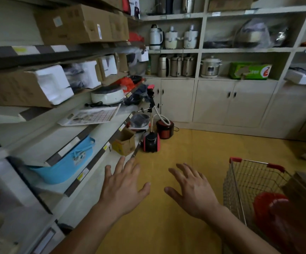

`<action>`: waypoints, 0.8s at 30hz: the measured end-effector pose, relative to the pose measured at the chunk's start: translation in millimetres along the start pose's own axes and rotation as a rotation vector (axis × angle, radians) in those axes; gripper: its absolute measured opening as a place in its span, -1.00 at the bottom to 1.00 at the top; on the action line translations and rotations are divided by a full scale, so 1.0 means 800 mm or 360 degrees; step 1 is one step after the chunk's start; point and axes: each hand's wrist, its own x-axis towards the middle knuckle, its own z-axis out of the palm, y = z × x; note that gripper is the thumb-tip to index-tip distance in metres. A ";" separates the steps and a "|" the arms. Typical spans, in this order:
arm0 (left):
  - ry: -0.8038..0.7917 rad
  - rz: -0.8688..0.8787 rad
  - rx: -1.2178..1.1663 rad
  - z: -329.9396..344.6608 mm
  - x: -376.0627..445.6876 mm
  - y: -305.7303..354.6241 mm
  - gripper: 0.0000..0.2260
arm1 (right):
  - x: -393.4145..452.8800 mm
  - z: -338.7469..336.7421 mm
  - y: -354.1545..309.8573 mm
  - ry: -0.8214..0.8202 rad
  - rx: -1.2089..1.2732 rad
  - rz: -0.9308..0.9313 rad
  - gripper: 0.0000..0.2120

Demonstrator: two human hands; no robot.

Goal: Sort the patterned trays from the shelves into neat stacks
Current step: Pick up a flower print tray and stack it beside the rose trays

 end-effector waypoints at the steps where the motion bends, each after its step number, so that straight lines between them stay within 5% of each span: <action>1: -0.0007 0.0003 -0.0008 0.004 0.012 0.004 -0.21 | 0.009 0.002 0.009 -0.0015 -0.0002 0.0001 -0.39; 11: -0.0076 -0.0035 -0.0053 0.052 0.153 -0.017 -0.23 | 0.145 0.035 0.072 -0.0114 -0.0040 0.0019 -0.38; 17: -0.0038 -0.0040 -0.0127 0.078 0.277 -0.057 -0.42 | 0.269 0.048 0.096 -0.0173 -0.0117 0.0019 -0.38; 24: -0.0007 -0.0099 -0.0199 0.097 0.401 -0.111 -0.37 | 0.407 0.057 0.112 -0.0152 -0.0130 -0.0029 -0.34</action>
